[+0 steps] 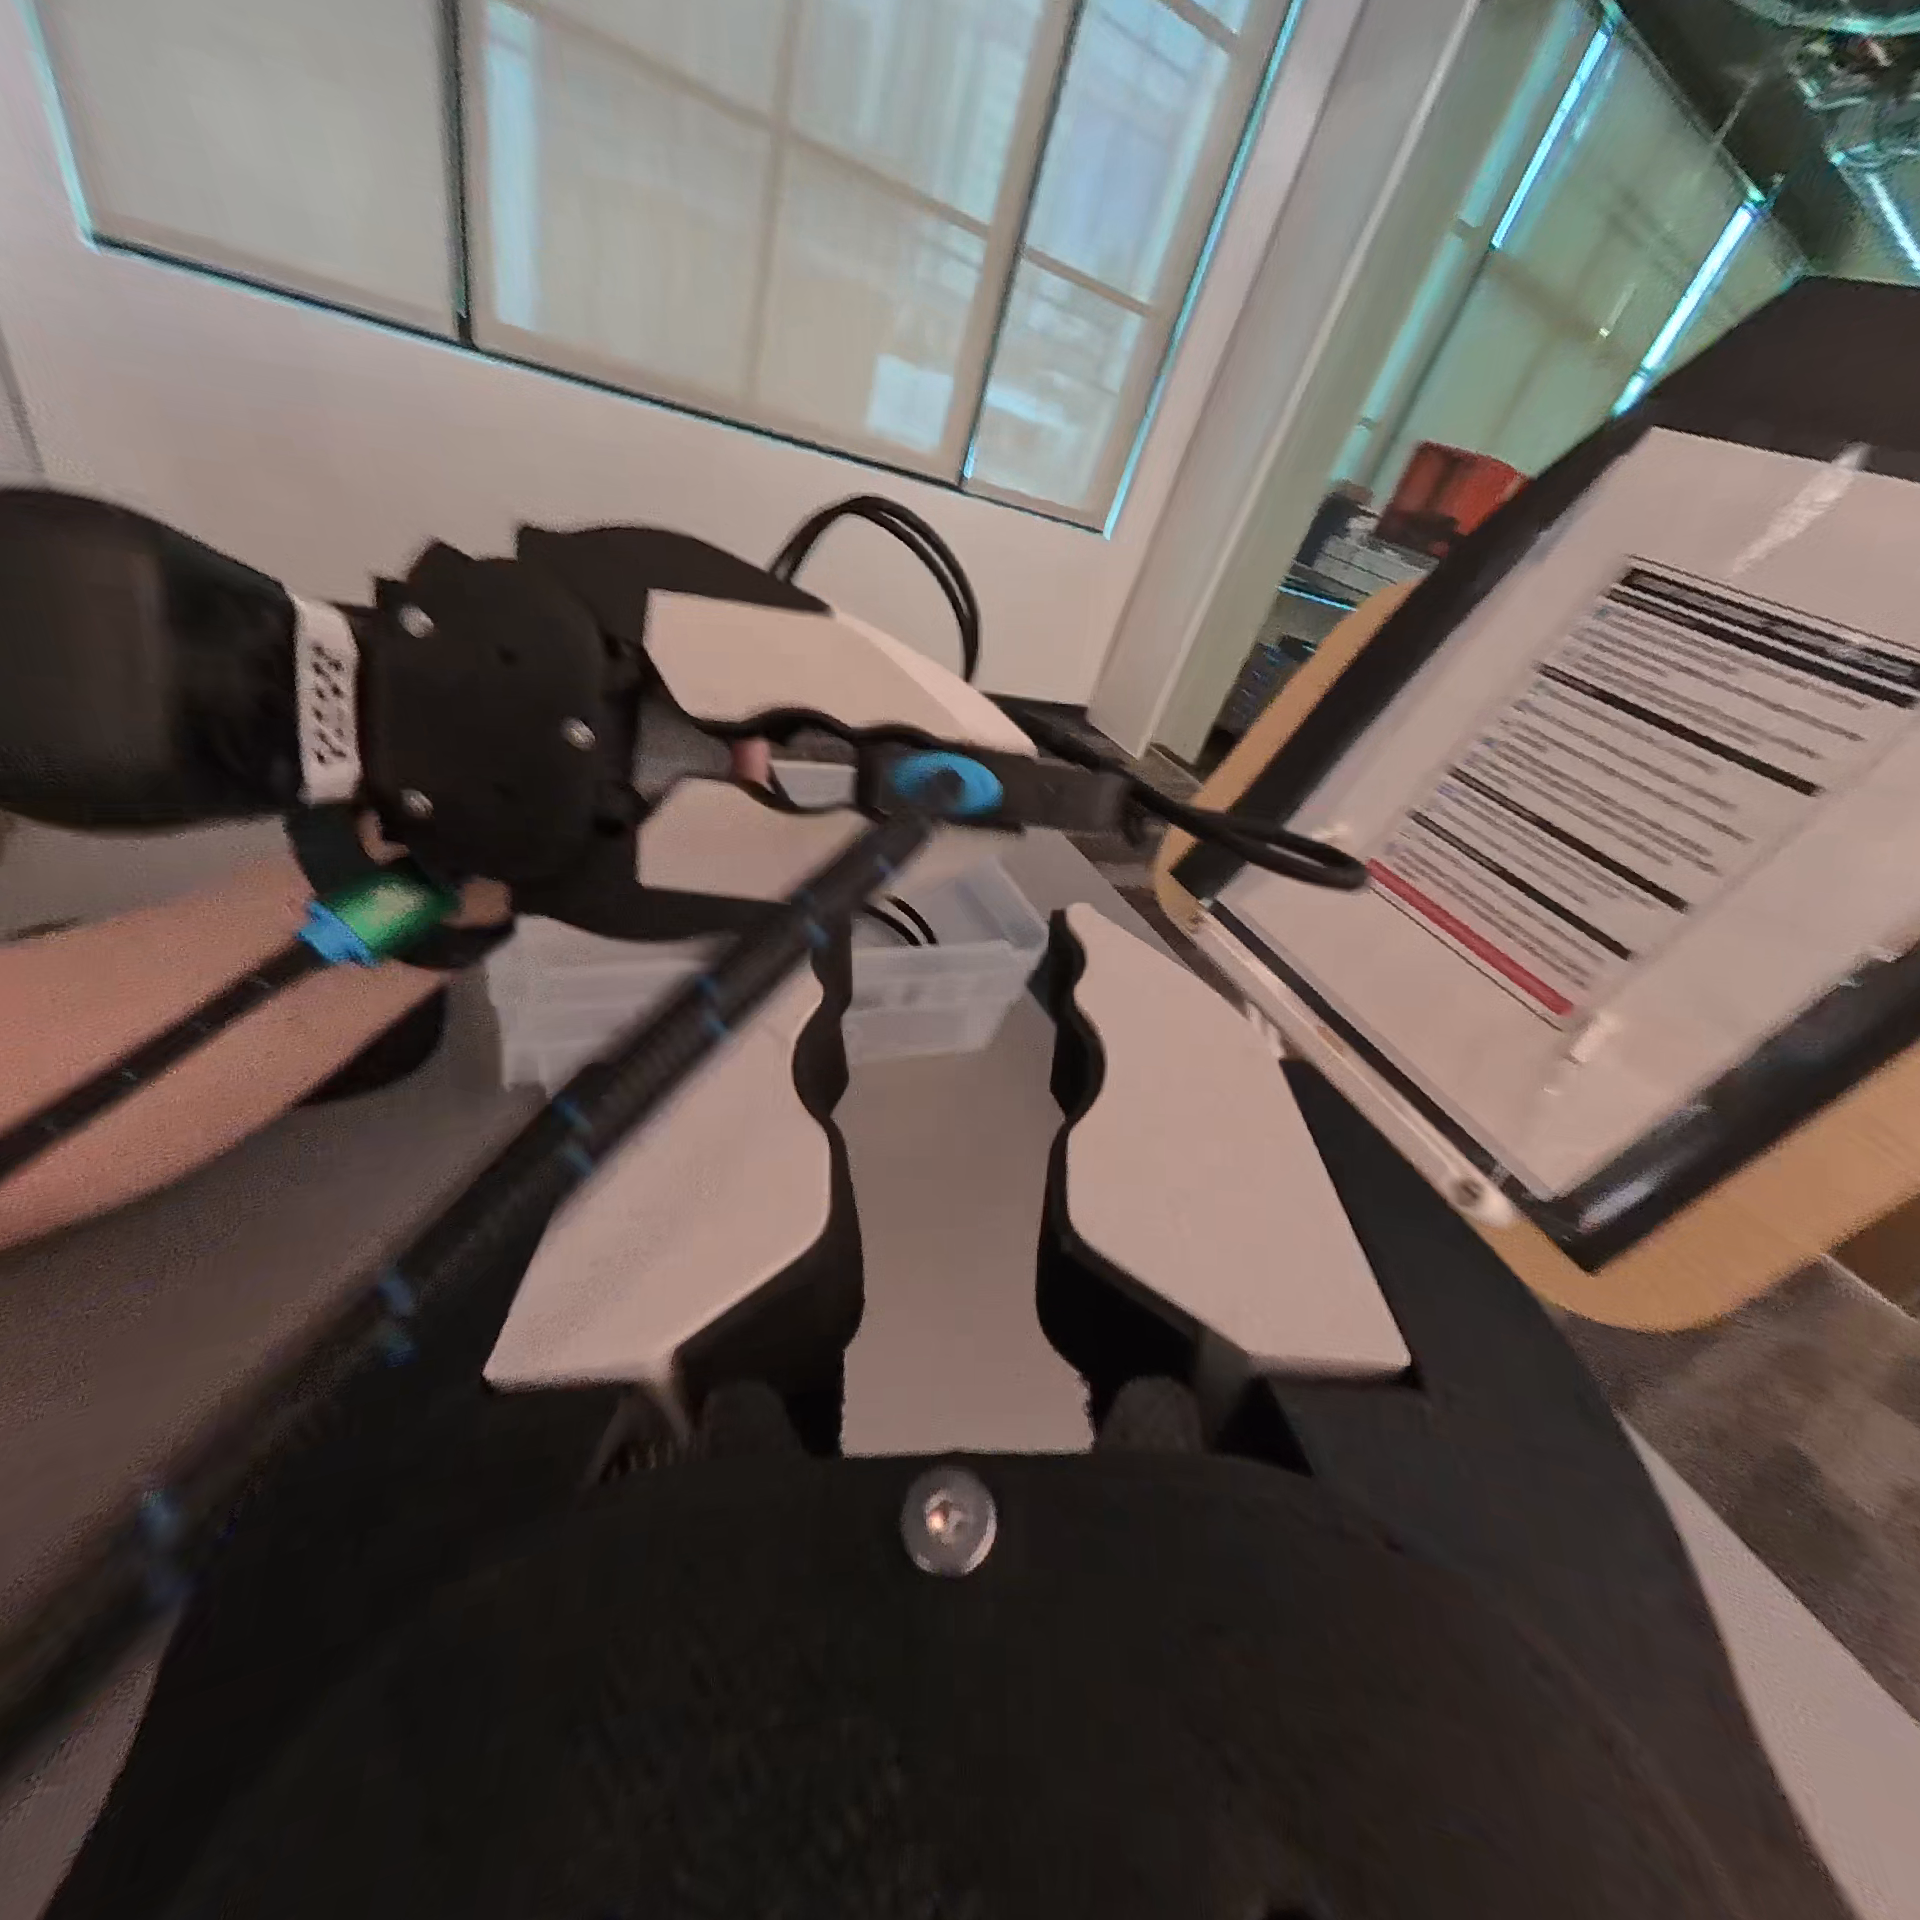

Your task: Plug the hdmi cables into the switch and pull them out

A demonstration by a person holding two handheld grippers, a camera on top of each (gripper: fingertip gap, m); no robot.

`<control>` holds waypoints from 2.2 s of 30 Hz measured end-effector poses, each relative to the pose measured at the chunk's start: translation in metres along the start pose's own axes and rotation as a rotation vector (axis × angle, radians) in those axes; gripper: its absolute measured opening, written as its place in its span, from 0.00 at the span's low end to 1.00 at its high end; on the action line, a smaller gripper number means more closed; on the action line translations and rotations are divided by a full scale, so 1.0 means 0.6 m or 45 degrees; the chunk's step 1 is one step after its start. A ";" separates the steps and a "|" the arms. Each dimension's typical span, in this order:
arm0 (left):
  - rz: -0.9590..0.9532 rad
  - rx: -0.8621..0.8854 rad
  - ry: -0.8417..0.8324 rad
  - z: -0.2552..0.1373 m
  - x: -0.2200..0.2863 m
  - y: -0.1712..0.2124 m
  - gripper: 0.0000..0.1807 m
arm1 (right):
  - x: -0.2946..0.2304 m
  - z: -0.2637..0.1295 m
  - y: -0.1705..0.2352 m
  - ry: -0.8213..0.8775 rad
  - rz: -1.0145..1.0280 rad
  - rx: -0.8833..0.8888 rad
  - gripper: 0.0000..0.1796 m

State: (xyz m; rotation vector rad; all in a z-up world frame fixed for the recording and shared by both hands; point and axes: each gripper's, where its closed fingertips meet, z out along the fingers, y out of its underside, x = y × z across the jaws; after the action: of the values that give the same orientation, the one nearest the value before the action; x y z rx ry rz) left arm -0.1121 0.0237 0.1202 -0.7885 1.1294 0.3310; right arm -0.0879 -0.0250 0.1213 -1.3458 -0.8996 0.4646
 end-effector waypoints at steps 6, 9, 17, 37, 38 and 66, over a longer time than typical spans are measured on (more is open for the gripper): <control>0.018 0.008 0.035 0.006 0.015 -0.008 0.07 | 0.000 0.016 -0.013 0.106 0.036 0.099 0.16; 0.027 0.014 0.045 0.007 0.019 -0.013 0.07 | -0.001 0.020 -0.009 0.112 0.052 0.082 0.15; 0.085 0.014 0.062 0.011 0.033 -0.017 0.07 | 0.008 0.021 -0.002 0.153 0.034 0.078 0.12; 0.131 -0.034 0.064 0.017 0.034 -0.013 0.08 | 0.013 0.017 0.009 0.108 0.187 0.003 0.12; 0.130 -0.025 0.067 0.015 0.033 -0.016 0.08 | 0.011 0.015 0.007 0.071 0.232 0.019 0.12; 0.110 -0.072 0.133 0.030 0.041 -0.039 0.07 | 0.022 -0.014 0.006 0.206 0.014 -0.196 0.12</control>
State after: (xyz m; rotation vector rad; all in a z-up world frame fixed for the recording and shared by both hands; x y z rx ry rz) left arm -0.0757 0.0167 0.1108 -0.8159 1.2594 0.3987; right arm -0.0729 -0.0198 0.1219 -1.5067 -0.8064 0.2945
